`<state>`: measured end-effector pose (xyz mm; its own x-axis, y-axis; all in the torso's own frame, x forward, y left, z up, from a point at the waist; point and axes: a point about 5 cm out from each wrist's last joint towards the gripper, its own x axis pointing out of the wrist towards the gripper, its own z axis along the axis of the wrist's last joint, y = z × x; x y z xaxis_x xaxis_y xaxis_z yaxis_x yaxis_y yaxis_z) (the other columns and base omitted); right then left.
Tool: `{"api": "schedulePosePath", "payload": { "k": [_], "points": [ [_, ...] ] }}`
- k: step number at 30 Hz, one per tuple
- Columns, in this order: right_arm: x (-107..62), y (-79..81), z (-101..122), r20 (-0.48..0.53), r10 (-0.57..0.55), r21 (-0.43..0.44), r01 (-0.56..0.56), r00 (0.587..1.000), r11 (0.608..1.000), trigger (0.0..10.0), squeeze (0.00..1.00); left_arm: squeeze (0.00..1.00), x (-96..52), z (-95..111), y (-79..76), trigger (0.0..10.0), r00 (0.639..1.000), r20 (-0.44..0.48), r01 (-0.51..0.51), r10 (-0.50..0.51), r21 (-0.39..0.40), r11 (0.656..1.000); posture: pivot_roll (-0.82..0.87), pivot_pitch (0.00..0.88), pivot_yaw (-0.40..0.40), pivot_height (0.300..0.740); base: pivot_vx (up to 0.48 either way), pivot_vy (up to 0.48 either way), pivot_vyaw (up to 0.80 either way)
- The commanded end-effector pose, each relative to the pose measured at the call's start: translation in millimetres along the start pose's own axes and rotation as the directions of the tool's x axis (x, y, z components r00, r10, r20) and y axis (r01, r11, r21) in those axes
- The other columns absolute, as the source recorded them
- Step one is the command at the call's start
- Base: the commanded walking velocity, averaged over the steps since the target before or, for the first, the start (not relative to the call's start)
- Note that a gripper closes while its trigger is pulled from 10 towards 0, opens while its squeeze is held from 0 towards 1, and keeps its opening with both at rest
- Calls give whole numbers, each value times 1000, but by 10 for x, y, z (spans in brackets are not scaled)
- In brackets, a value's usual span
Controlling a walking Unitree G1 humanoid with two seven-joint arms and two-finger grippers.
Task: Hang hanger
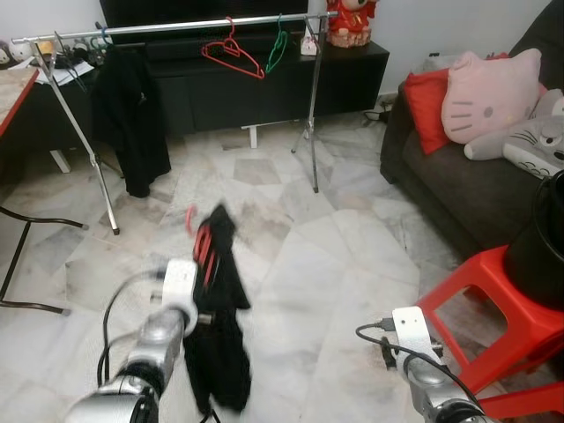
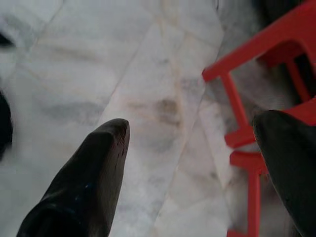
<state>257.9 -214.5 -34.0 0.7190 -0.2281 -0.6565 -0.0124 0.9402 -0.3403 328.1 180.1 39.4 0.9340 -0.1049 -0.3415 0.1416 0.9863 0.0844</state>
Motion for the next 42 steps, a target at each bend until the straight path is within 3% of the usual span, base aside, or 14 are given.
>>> {"api": "schedulePosePath", "payload": {
  "k": [1,3,6,7,9,15,17,22,24,26,29,32,39,42],
  "points": [
    [61,-510,564,142,-102,-132,121,985,984,10000,0,0,42,252,-56,10000,990,103,89,-98,81,993,-43,0,-51,740,0,0,0],
    [50,-709,764,178,-124,-143,150,976,978,10000,0,0,40,298,-82,10000,983,116,131,-144,113,985,-35,0,-52,740,0,0,0],
    [41,-777,800,197,-128,-130,155,972,979,10000,0,0,30,328,-101,10000,973,121,177,-194,143,974,-46,0,-49,740,0,0,0],
    [36,-788,835,212,-112,-80,132,971,988,10000,0,0,15,326,-129,10000,963,113,224,-244,167,960,-46,0,-49,740,0,0,0],
    [20,-722,986,283,-23,-16,29,959,999,10000,0,0,-34,322,-182,10000,933,88,323,-348,214,922,-47,0,-47,740,0,0,0],
    [-45,-524,1234,389,187,-74,-172,902,982,10000,0,0,-130,384,-247,10000,878,75,441,-472,255,861,-40,0,-51,740,0,0,0],
    [-137,-327,1325,404,400,-214,-341,823,916,10000,0,0,-204,416,-310,10000,830,50,520,-555,287,804,-40,0,-51,740,0,0,0],
    [-393,-109,1346,363,685,-415,-548,632,726,10000,0,0,-361,482,-390,10000,734,-31,650,-679,324,688,-35,0,-58,740,0,0,0],
    [-414,-100,1325,338,710,-447,-558,617,699,10000,0,0,-374,484,-395,10000,724,-43,661,-689,330,674,-35,0,-58,740,0,0,0],
    [-499,-108,1268,269,772,-522,-586,576,620,10000,0,0,-440,487,-409,10000,693,-91,696,-715,339,632,-36,0,-59,740,0,0,0],
    [-533,-148,1272,258,774,-535,-582,578,613,10000,0,0,-468,497,-414,10000,679,-109,712,-726,339,615,-36,0,-59,740,0,0,0],
    [-548,-264,1322,279,737,-514,-552,616,656,10000,0,0,-527,526,-423,10000,659,-132,733,-741,336,592,-36,0,-59,740,0,0,0],
    [-548,-338,1377,301,691,-493,-513,657,703,10000,0,0,-566,537,-428,10000,644,-169,749,-746,337,570,-45,0,-56,740,0,0,0],
    [-563,-306,1357,286,712,-493,-539,642,684,10000,0,0,-579,535,-436,10000,635,-180,758,-751,330,562,-46,0,-54,740,0,0,0]
  ]
}}
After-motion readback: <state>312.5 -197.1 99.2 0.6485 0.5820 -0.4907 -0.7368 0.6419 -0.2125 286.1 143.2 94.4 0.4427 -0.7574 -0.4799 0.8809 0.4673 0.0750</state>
